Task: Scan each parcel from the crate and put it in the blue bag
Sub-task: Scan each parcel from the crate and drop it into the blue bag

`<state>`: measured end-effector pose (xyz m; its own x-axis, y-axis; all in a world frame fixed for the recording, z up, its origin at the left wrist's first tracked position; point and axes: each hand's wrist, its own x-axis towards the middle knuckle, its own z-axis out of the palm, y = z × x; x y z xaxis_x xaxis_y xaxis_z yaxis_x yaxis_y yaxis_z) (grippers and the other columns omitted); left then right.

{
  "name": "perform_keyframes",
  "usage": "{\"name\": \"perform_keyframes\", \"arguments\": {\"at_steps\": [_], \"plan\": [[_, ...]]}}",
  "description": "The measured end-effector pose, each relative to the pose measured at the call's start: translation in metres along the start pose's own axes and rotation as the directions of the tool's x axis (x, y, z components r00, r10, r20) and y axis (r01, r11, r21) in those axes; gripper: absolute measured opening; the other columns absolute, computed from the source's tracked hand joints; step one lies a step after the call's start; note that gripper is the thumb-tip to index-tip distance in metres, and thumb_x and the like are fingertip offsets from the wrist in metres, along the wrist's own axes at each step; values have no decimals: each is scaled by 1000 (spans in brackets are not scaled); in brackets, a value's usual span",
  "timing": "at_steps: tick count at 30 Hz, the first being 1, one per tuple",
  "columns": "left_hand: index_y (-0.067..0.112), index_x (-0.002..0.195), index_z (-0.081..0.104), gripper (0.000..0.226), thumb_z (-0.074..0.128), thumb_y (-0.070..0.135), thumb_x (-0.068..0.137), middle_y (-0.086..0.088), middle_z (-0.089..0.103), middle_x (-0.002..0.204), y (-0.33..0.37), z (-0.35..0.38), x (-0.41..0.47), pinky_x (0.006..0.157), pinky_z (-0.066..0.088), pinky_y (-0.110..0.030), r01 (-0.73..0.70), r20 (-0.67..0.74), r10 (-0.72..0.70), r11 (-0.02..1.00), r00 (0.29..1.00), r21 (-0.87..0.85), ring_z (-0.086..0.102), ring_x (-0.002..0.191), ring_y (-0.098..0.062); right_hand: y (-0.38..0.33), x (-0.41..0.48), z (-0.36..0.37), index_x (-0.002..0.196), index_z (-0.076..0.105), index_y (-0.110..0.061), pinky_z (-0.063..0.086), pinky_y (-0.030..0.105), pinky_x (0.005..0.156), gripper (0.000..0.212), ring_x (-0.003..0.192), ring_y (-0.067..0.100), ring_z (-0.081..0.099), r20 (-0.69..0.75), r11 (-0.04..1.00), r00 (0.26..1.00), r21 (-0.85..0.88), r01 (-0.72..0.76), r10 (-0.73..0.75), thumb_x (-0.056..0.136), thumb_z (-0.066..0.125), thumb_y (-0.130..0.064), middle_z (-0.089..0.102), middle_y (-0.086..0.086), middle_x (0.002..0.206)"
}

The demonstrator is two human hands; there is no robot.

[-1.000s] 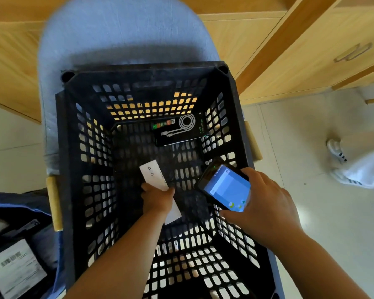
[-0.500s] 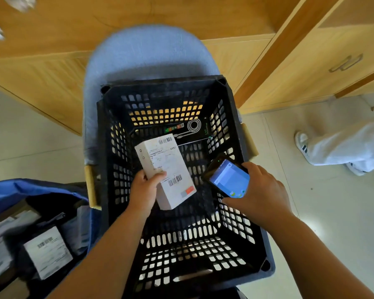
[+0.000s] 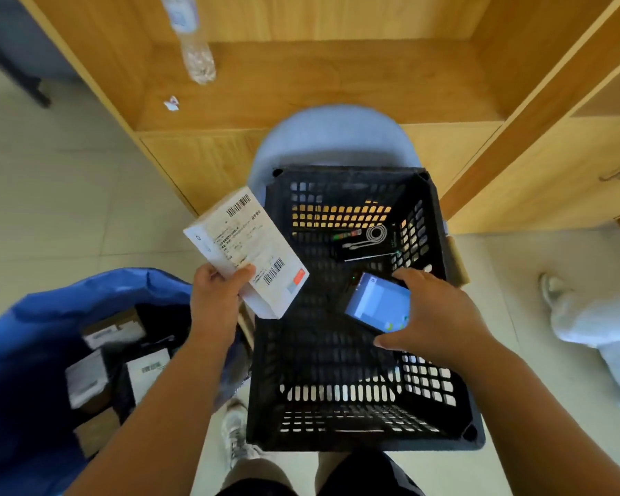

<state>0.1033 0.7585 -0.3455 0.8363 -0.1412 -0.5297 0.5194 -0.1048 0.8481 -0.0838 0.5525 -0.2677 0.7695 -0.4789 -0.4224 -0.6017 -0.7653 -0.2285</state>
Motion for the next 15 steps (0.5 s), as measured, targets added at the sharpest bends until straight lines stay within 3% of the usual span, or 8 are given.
{"name": "perform_keyframes", "arguments": {"at_steps": [5, 9, 15], "plan": [[15, 100, 61, 26, 74, 11, 78, 0, 71, 108, 5, -44, -4, 86, 56, -45, -29, -56, 28, 999, 998, -20, 68, 100, -24, -44, -6, -4, 131, 35, -27, 44, 33, 81, 95, 102, 17, 53, 44, 993, 994, -66, 100, -97, 53, 75, -65, 54, -7, 120], [17, 102, 62, 27, 75, 14, 78, 5, 72, 102, 8, -72, -6, 82, 56, -40, -76, -98, 76, 997, 992, 2, 69, 97, -19, -71, -9, -4, 130, 35, -27, 45, 34, 81, 95, 102, 18, 54, 44, 987, 990, -75, 139, -136, 53, 76, -64, 53, -7, 120], [20, 94, 61, 21, 72, 7, 81, 16, 74, 84, 13, -100, -6, 62, 58, -23, -96, -122, 88, 994, 989, -60, 72, 78, -5, -101, -15, -5, 136, 31, -28, 45, 35, 86, 98, 107, 18, 52, 46, 980, 984, -94, 174, -171, 56, 75, -64, 51, -7, 126]]}}
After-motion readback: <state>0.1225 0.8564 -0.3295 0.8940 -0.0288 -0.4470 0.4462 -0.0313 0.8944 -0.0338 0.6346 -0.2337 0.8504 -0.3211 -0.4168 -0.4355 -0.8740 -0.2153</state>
